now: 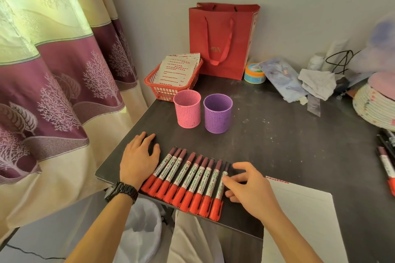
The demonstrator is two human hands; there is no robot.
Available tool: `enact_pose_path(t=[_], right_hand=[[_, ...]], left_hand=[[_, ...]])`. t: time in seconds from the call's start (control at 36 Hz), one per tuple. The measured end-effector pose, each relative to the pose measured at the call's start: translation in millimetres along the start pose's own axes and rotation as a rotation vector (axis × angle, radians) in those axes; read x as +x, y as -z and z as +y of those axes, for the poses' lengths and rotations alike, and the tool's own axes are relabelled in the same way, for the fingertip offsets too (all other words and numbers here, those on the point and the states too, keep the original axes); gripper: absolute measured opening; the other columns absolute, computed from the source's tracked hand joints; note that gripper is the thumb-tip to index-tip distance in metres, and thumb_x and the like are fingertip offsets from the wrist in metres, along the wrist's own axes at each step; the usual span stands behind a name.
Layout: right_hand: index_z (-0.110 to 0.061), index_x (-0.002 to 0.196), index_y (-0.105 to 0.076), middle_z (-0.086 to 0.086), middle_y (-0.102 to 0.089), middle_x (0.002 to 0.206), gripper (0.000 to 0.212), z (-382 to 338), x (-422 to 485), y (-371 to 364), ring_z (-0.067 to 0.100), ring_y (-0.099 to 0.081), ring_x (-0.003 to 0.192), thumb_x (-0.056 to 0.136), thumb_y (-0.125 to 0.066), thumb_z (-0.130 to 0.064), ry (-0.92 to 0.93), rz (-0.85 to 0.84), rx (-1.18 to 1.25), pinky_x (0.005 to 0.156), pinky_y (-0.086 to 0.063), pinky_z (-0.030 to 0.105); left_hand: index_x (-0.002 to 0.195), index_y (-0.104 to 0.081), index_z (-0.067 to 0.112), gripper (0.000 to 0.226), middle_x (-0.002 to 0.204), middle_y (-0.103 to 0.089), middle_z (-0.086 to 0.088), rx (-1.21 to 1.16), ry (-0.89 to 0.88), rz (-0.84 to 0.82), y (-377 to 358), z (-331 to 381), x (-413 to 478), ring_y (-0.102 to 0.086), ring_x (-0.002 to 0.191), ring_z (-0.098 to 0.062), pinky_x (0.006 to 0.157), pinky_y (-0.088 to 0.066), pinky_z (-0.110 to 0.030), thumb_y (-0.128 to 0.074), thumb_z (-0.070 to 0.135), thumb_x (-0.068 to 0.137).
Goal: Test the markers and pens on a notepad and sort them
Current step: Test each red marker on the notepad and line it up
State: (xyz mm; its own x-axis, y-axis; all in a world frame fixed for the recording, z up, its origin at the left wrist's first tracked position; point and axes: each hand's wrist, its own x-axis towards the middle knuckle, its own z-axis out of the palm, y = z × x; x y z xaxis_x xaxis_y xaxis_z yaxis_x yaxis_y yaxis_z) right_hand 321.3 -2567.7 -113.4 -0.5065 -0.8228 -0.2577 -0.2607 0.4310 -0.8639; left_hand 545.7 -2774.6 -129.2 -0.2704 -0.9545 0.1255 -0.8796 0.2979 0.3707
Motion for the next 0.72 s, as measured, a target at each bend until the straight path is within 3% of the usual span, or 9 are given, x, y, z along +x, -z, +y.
enact_pose_path(t=[0.08,0.17,0.28,0.36,0.42,0.47,0.58,0.67,0.72], right_hand=[[-0.040,0.116,-0.050,-0.018,-0.073,0.079,0.034,3,-8,10,0.003,-0.074,0.073,0.091,-0.073,-0.036,0.006,0.008,0.027,0.077,-0.064,0.034],[-0.037,0.113,-0.058,-0.023,-0.073,0.086,0.025,4,-22,31,0.007,-0.075,0.076,0.093,-0.071,-0.033,0.019,0.025,0.084,0.082,-0.062,0.037],[-0.034,0.106,-0.067,-0.017,-0.074,0.089,0.016,11,-48,74,0.011,-0.075,0.078,0.093,-0.070,-0.026,0.043,0.122,0.158,0.084,-0.060,0.038],[-0.037,0.097,-0.071,-0.019,-0.074,0.087,0.016,27,-64,107,0.003,-0.073,0.079,0.091,-0.073,-0.022,0.065,0.266,0.110,0.079,-0.056,0.023],[-0.039,0.091,-0.074,-0.022,-0.074,0.085,0.021,41,-73,128,-0.003,-0.070,0.078,0.088,-0.075,-0.018,0.070,0.369,0.035,0.073,-0.050,0.010],[-0.042,0.091,-0.072,-0.026,-0.073,0.088,0.024,57,-79,147,-0.007,-0.068,0.082,0.089,-0.075,-0.018,0.060,0.427,-0.048,0.072,-0.048,0.007],[-0.056,0.104,-0.056,-0.037,-0.056,0.110,0.023,91,-89,180,-0.004,-0.050,0.109,0.093,-0.067,-0.039,-0.008,0.451,-0.414,0.086,-0.040,0.014],[-0.043,0.114,-0.067,-0.027,-0.058,0.119,0.025,122,-94,187,0.006,-0.052,0.120,0.090,-0.073,-0.036,0.004,0.538,-0.549,0.097,-0.044,0.023],[-0.034,0.110,-0.075,-0.019,-0.064,0.119,0.026,138,-94,184,0.012,-0.060,0.117,0.085,-0.080,-0.030,0.038,0.623,-0.576,0.094,-0.053,0.034]], left_hand=[[0.148,-0.044,0.029,0.050,0.158,-0.036,-0.001,-0.005,0.008,-0.014,1,0,0,-0.026,0.148,-0.022,0.121,-0.022,-0.043,-0.040,0.048,0.101],[0.146,-0.046,0.031,0.049,0.157,-0.037,0.001,-0.036,0.020,-0.022,2,-1,2,-0.027,0.147,-0.021,0.121,-0.023,-0.043,-0.044,0.047,0.100],[0.136,-0.057,0.025,0.039,0.150,-0.048,-0.004,-0.137,0.018,-0.028,10,1,5,-0.039,0.140,-0.026,0.116,-0.032,-0.046,-0.055,0.034,0.098],[0.127,-0.062,0.024,0.032,0.133,-0.061,-0.007,-0.238,-0.035,0.048,16,18,0,-0.055,0.119,-0.023,0.098,-0.044,-0.043,-0.060,0.023,0.096],[0.122,-0.064,0.031,0.029,0.126,-0.063,-0.002,-0.277,-0.127,0.085,18,44,-6,-0.057,0.105,-0.014,0.085,-0.043,-0.037,-0.062,0.021,0.094],[0.115,-0.061,0.043,0.030,0.119,-0.061,0.010,-0.325,-0.229,0.057,19,78,-14,-0.052,0.110,-0.014,0.085,-0.041,-0.035,-0.062,0.022,0.094],[0.110,-0.064,0.046,0.031,0.112,-0.058,0.030,-0.418,-0.468,-0.018,8,155,-34,-0.050,0.107,0.000,0.091,-0.039,-0.027,-0.066,0.021,0.092],[0.109,-0.056,0.056,0.028,0.113,-0.050,0.040,-0.413,-0.619,-0.180,-10,215,-49,-0.049,0.108,0.007,0.093,-0.040,-0.021,-0.061,0.033,0.094],[0.111,-0.051,0.059,0.025,0.115,-0.046,0.044,-0.381,-0.710,-0.312,-26,252,-59,-0.049,0.110,0.008,0.096,-0.042,-0.019,-0.056,0.040,0.096]])
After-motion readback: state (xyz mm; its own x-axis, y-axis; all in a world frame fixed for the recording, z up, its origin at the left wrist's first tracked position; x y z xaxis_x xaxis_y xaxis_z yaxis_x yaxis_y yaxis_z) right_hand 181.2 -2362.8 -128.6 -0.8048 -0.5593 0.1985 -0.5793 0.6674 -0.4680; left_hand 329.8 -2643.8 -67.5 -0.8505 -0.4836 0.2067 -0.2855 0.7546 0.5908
